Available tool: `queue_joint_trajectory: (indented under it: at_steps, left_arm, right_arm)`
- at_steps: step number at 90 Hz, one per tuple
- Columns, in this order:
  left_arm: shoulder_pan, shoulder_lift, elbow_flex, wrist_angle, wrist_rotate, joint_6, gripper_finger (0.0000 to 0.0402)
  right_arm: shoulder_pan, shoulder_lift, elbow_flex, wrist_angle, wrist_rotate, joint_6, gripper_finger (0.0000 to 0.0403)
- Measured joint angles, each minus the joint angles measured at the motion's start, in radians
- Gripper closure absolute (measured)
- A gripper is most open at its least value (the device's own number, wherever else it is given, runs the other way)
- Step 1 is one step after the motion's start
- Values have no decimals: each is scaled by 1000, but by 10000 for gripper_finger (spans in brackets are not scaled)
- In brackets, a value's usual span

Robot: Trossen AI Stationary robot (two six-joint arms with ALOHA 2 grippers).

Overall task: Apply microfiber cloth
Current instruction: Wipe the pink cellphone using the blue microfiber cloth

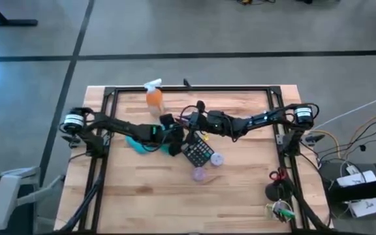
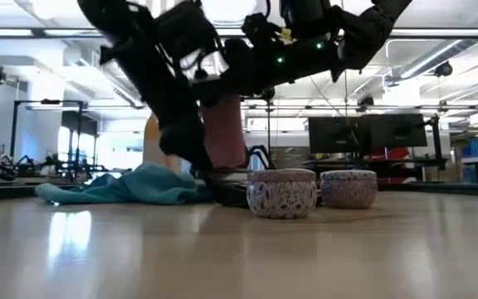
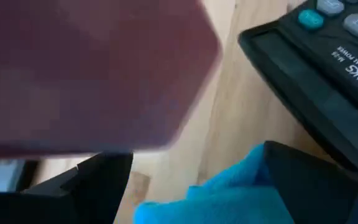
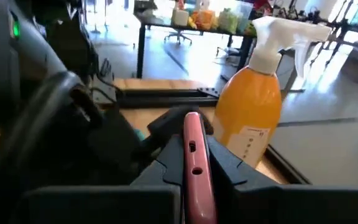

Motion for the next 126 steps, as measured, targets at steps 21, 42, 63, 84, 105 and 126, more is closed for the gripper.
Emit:
queue_joint_trajectory:
  at_steps: [21,42,63,84,105,126]
  left_arm:
    - [-38,-207,-97,-299,92,-317,54]
    - [-65,-274,-345,-189,94,-529,54]
    - [-64,-161,-526,347,86,-454,54]
    - [-47,-26,-555,751,68,-309,54]
    - [-41,-50,-551,680,-24,-310,54]
    - [-64,-262,-547,490,9,-312,54]
  right_arm:
    - [0,103,38,96,-41,31,392]
    - [1,216,157,88,-128,56,392]
    - [4,234,217,67,-150,57,392]
    - [3,220,228,41,-149,38,392]
    - [2,210,229,-40,-112,20,392]
    - [5,238,228,-57,-73,13,392]
